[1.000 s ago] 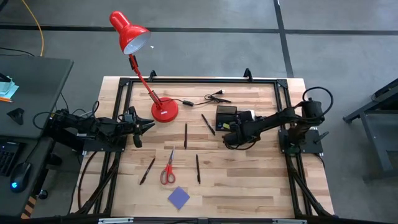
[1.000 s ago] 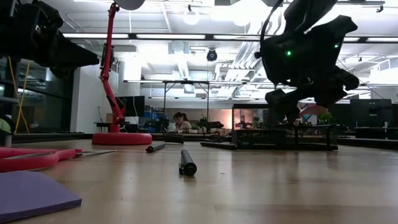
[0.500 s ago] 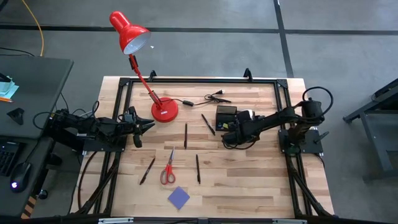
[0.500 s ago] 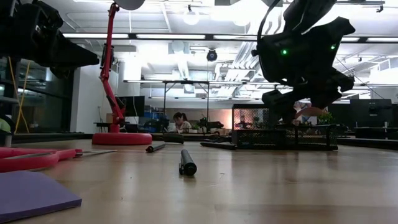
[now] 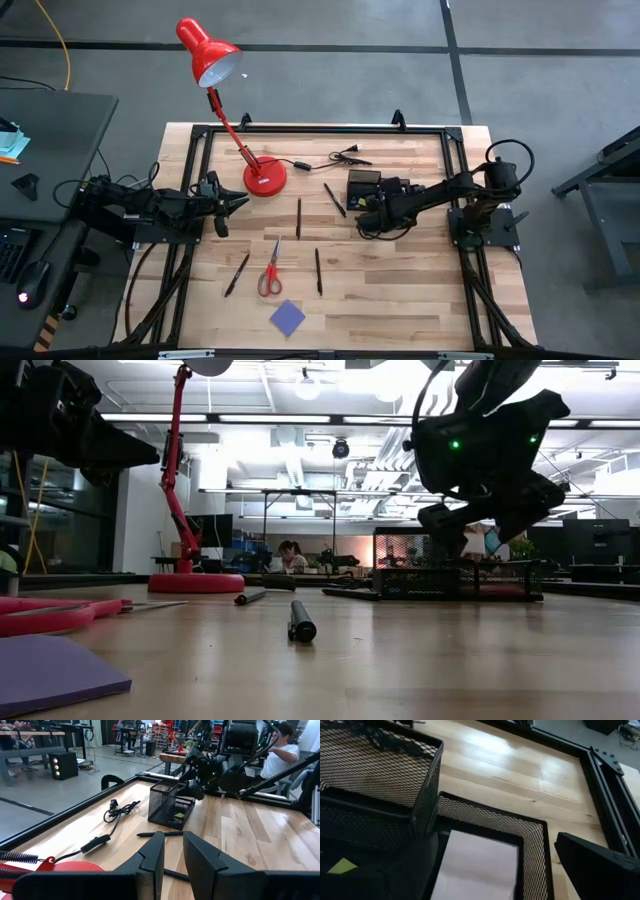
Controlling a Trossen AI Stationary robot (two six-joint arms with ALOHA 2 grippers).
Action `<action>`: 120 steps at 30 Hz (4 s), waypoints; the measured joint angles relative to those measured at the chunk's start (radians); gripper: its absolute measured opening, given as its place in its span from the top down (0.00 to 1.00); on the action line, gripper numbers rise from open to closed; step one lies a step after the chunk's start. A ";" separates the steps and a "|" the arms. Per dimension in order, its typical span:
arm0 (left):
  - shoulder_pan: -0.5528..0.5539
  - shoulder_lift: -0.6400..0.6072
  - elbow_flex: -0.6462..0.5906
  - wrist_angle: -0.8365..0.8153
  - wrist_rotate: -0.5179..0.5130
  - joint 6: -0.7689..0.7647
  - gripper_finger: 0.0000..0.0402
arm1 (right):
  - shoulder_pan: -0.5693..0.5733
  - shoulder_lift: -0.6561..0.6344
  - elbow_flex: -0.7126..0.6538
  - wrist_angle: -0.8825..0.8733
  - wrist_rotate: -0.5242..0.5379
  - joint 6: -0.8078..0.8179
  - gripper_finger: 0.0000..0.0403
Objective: Pick and place office supplies into organizer
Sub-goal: Put the black pen into the desk organizer
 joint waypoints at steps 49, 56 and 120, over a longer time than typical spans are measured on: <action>0.000 0.000 0.000 0.000 0.000 0.000 0.84 | 0.467 -0.013 0.210 -0.049 0.103 -0.021 0.02; 0.000 0.000 0.000 0.000 0.000 0.000 0.84 | 0.530 -0.013 0.252 0.362 0.095 -0.470 0.02; 0.000 0.000 0.000 0.000 0.000 0.000 0.84 | 0.497 0.266 0.248 1.090 0.023 -0.633 0.03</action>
